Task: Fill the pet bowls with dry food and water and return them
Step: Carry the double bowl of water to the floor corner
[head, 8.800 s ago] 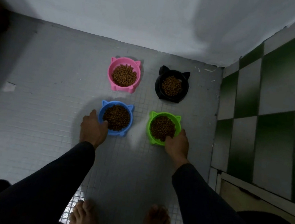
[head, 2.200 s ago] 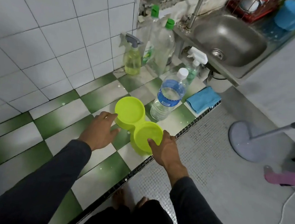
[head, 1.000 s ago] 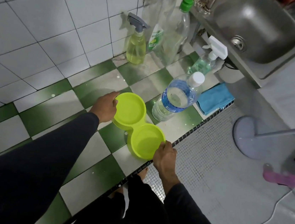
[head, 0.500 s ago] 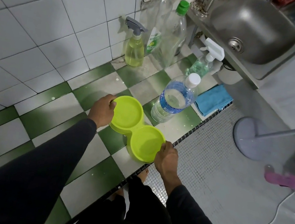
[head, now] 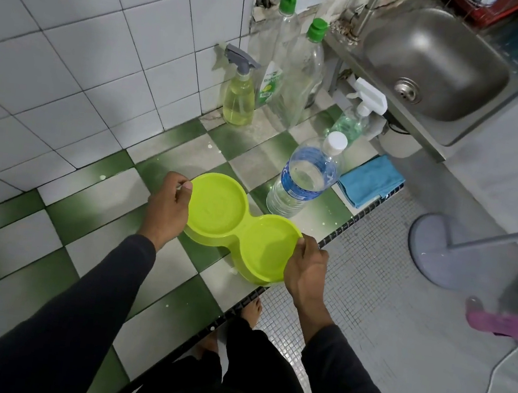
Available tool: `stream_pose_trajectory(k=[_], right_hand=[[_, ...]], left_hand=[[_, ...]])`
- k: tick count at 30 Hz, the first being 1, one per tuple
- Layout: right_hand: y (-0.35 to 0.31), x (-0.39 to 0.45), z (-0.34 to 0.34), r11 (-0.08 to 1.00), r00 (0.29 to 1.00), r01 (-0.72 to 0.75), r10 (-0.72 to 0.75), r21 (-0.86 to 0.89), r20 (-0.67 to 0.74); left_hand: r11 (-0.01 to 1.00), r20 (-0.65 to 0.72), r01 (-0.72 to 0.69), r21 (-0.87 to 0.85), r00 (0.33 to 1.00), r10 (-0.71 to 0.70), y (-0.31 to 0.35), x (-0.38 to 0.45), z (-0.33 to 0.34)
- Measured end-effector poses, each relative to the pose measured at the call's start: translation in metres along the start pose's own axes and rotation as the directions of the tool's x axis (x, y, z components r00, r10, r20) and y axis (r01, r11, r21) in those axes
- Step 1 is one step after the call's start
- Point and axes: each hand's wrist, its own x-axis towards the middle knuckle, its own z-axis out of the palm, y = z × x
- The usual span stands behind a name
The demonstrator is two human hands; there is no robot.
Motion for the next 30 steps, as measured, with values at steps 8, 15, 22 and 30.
stream_pose_trajectory(k=[8,15,22,30], right_hand=[[-0.008,-0.008,-0.004,0.994,0.993,0.104,-0.102,0.037,-0.051],[-0.016,-0.023,-0.002,0.979,0.992,0.094,-0.077,0.182,-0.096],[-0.037,-0.042,0.004,0.858,1.0,0.016,-0.021,0.513,0.003],[-0.062,-0.049,-0.004,0.812,1.0,0.015,-0.005,0.584,-0.02]], left_hand=[[0.972,-0.046,0.035,-0.232,0.998,-0.047,-0.012,-0.03,-0.012],[0.928,-0.143,0.007,-0.372,0.988,-0.064,-0.01,-0.059,-0.025],[0.863,-0.201,0.033,-0.503,0.967,-0.154,-0.005,-0.079,-0.037],[0.681,-0.166,0.088,-0.727,0.94,-0.299,0.008,-0.089,-0.057]])
